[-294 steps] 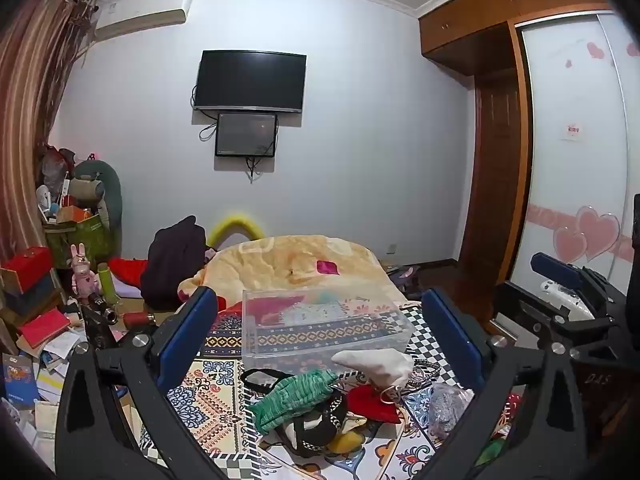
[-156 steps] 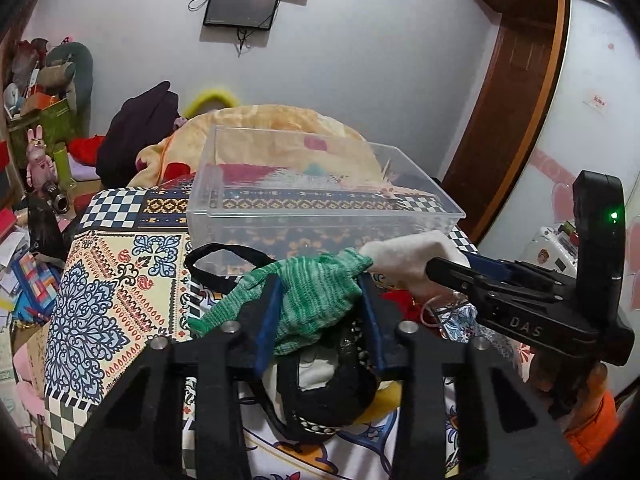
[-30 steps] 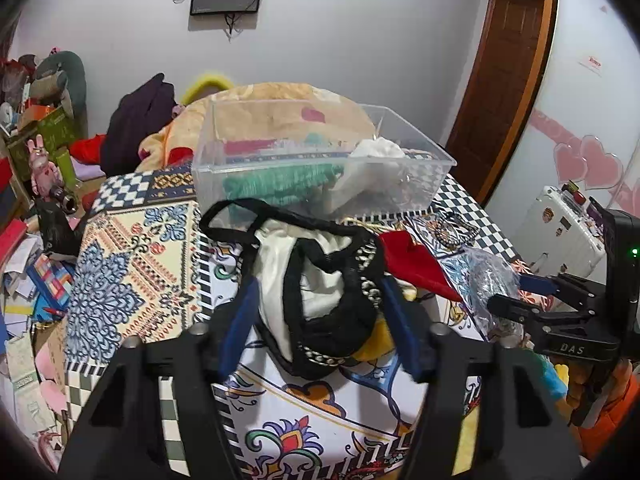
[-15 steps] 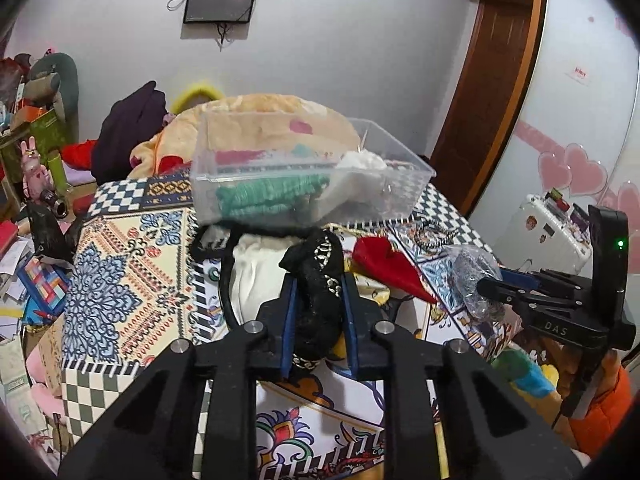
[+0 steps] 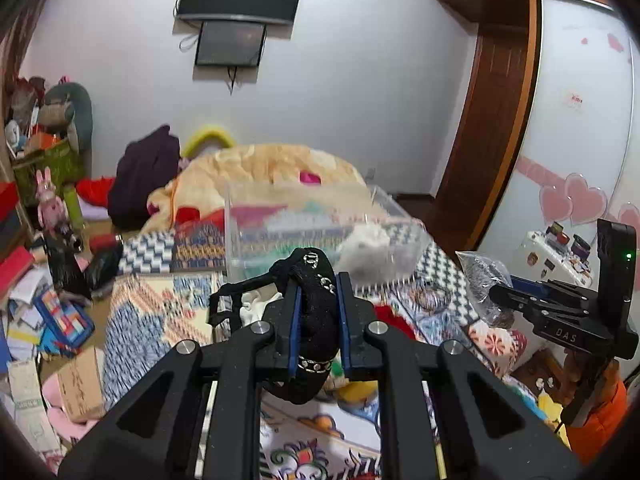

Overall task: Organize soft objects
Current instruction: 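Carry both items into the clear box and open both tools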

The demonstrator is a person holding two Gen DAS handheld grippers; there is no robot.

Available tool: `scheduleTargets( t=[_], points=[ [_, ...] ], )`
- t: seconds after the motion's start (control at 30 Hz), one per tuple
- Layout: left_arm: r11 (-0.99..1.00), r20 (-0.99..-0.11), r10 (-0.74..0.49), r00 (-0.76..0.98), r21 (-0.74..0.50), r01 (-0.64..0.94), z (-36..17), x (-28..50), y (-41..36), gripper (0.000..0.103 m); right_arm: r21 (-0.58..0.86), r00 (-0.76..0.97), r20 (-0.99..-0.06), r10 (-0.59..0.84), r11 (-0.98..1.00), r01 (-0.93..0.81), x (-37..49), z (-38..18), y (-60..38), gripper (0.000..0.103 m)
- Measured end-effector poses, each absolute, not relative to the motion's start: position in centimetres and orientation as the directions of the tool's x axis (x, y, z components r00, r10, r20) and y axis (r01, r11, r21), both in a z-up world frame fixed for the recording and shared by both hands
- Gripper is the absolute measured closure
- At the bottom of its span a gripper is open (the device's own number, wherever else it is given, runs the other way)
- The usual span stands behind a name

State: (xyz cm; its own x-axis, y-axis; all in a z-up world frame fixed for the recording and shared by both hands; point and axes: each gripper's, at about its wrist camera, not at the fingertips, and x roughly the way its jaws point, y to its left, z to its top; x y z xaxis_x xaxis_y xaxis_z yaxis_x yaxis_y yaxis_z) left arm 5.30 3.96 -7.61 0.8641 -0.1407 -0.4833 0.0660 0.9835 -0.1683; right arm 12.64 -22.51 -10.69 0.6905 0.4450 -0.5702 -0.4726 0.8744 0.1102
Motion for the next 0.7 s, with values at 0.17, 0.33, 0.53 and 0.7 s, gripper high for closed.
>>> scheduleTargets(
  t=[0.17,0.33,0.53,0.7],
  points=[
    [0.983,-0.433,-0.136,0.891,-0.17,0.068,-5.4,6.1,4.4,0.088,0.101,0.707,-0.52,0.479,0.856,-0.507,13.5,-9.0,-21.0,0.072],
    [0.983,-0.389,-0.131,0.912,-0.173,0.067,-3.3,7.8,5.0,0.088,0.092,0.717,-0.481,0.505,0.842,-0.531,14.4,-8.0,-19.7,0.072],
    [0.984,-0.363,-0.115,0.925,-0.172,0.054,-1.7,10.4,5.6,0.088,0.101,0.722,-0.446,0.529,0.831,-0.547,15.5,-7.2,-18.7,0.072],
    [0.987,-0.375,-0.105,0.921,-0.156,0.049,-1.7,13.0,5.2,0.088,0.092,0.724,-0.444,0.528,0.83,-0.549,17.3,-6.8,-17.9,0.072]
  ],
)
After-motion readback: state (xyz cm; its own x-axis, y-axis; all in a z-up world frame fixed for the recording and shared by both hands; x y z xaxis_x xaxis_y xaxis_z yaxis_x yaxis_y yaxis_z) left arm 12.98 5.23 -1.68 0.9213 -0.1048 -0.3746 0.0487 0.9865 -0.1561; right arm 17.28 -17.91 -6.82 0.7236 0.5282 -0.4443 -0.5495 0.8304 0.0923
